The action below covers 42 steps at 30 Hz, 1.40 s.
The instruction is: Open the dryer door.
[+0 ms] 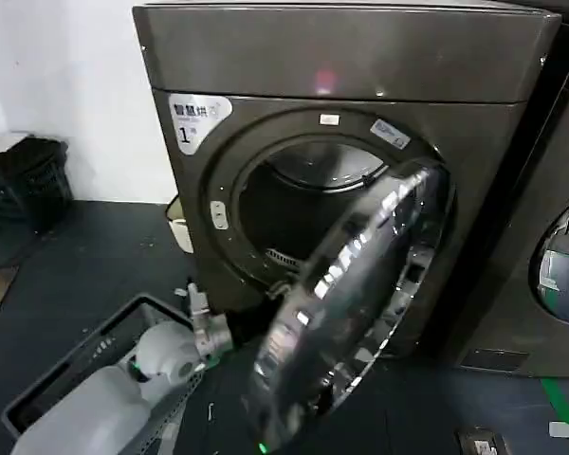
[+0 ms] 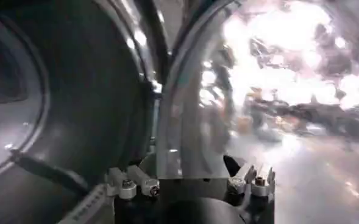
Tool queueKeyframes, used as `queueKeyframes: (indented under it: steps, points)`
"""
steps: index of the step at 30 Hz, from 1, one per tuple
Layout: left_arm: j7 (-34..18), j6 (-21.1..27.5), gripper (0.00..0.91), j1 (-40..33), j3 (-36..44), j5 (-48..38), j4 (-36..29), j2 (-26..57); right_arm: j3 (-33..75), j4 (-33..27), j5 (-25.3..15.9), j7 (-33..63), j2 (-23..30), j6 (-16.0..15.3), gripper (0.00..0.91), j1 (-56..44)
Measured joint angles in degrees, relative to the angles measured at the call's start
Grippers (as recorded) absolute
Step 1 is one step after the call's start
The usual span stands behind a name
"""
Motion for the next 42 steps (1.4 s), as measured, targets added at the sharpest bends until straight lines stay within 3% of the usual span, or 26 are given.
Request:
queueKeyframes:
  steps: [6, 18, 29, 42]
  points:
    - [0.0, -2.3, 0.907, -5.0, 7.1, -0.6, 1.2, -1.9, 8.3, -3.4, -1.4, 7.0, -3.9, -0.2, 0.907, -1.4]
    - [-1.4, -4.2, 0.907, -17.7, 19.0, 1.5, 10.2, -12.9, 22.0, -2.6, -7.6, 2.5, -5.5, 1.0, 0.907, -7.3]
    - [-2.3, -5.2, 0.907, -23.4, 21.1, 5.3, 19.2, -22.9, 30.2, -2.4, -9.5, 1.5, -6.4, -3.0, 0.907, -10.2]
    - [-5.6, -8.1, 0.907, -24.5, 20.9, 5.5, 21.3, -25.9, 33.0, -4.7, -9.2, 1.2, -7.4, -2.9, 0.907, -10.9]
